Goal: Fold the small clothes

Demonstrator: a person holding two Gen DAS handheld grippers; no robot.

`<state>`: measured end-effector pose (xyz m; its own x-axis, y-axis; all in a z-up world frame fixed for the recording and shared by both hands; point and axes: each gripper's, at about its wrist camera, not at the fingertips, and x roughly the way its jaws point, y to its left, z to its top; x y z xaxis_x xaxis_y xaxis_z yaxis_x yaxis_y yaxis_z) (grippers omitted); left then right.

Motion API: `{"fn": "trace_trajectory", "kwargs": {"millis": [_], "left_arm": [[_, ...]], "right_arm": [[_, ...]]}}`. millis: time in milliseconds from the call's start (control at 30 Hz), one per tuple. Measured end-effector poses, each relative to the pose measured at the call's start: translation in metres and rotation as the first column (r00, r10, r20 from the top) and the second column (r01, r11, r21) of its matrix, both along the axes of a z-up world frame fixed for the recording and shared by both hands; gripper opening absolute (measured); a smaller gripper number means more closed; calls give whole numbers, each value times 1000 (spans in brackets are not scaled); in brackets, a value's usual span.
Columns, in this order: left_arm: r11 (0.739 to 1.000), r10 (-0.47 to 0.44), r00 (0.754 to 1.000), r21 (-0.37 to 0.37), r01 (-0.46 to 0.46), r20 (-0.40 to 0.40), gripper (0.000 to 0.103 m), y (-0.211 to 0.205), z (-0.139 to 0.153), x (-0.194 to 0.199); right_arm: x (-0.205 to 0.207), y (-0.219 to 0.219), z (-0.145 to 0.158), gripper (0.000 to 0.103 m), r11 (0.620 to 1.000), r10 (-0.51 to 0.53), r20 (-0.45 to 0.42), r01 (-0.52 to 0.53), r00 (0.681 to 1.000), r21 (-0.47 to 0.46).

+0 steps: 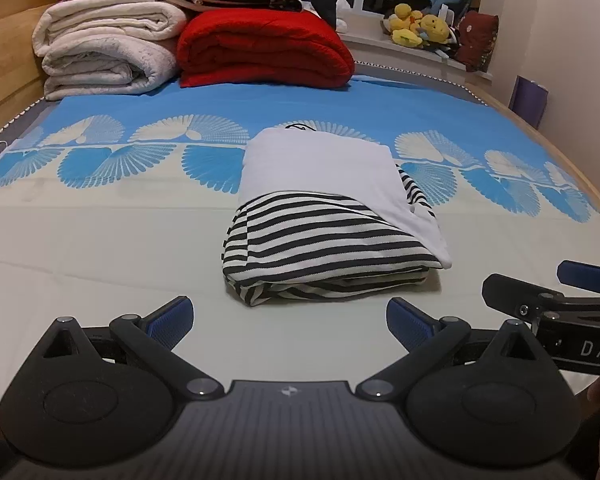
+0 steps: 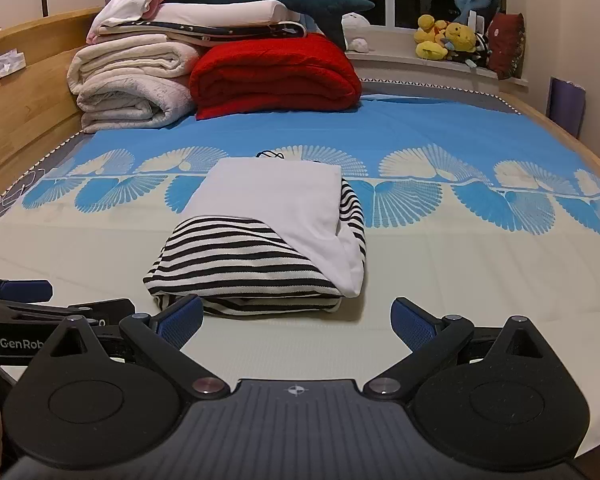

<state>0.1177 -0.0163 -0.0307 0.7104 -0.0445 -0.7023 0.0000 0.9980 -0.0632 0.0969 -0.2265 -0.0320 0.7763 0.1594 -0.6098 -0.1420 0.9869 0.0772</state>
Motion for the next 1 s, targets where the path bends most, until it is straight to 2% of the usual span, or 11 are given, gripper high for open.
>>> {"fn": "trace_trajectory", "kwargs": {"millis": [1000], "left_arm": [[1000, -14, 1000, -4, 14, 7, 103, -2, 0, 0]], "right_arm": [[0, 3, 3, 100, 1000, 8, 10, -8, 1000, -7]]}}
